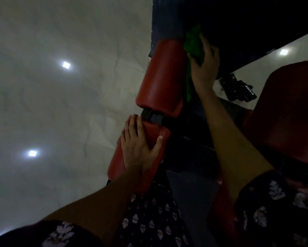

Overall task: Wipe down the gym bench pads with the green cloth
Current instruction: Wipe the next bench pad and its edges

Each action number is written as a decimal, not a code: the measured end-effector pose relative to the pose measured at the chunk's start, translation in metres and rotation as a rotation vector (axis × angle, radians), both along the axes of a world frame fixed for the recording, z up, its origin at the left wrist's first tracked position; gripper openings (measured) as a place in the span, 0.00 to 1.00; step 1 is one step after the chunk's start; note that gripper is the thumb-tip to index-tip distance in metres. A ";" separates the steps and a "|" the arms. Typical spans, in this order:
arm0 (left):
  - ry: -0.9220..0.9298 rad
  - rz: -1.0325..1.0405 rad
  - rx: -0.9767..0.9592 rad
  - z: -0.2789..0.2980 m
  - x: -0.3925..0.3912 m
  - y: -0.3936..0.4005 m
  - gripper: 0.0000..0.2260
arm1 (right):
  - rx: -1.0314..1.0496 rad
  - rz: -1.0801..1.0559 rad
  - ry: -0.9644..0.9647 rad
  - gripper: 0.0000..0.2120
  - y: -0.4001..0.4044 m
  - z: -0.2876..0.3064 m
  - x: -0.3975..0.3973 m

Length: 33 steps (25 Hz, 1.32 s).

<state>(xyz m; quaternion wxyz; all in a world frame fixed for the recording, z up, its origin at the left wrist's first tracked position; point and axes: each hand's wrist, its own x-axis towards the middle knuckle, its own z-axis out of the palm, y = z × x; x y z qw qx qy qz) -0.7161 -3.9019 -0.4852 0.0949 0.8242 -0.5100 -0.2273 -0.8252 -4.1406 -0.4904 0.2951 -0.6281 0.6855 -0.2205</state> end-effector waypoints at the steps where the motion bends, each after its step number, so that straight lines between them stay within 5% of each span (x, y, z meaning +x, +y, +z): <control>1: -0.008 -0.006 -0.001 0.000 0.000 0.000 0.36 | 0.040 -0.098 -0.153 0.28 0.019 -0.008 -0.004; 4: -0.019 -0.009 0.002 -0.001 0.000 0.000 0.36 | 0.150 -0.266 -0.457 0.25 0.086 -0.015 -0.008; 8: -0.010 -0.009 0.027 0.000 0.002 0.000 0.37 | 0.273 -0.333 -0.536 0.22 0.155 0.004 0.002; 15: -0.003 0.012 -0.001 0.002 -0.001 0.000 0.37 | 0.281 -0.407 -0.437 0.30 0.000 0.012 0.005; 19: -0.012 -0.008 0.002 0.002 0.001 0.000 0.36 | 0.307 -0.499 -0.640 0.29 0.035 0.008 0.004; 23: -0.015 0.000 0.003 -0.001 0.001 0.001 0.36 | 0.582 -0.623 -0.763 0.32 0.077 -0.001 -0.005; 25: -0.014 -0.004 0.006 -0.001 0.001 0.001 0.36 | 0.523 -0.642 -0.773 0.30 0.059 0.000 -0.005; 28: 0.002 -0.003 0.005 -0.001 0.002 0.001 0.36 | 0.280 -0.526 -0.601 0.26 0.021 0.003 0.002; 33: 0.007 0.002 0.000 -0.001 0.002 0.000 0.36 | 0.021 0.045 0.231 0.24 -0.023 0.014 0.016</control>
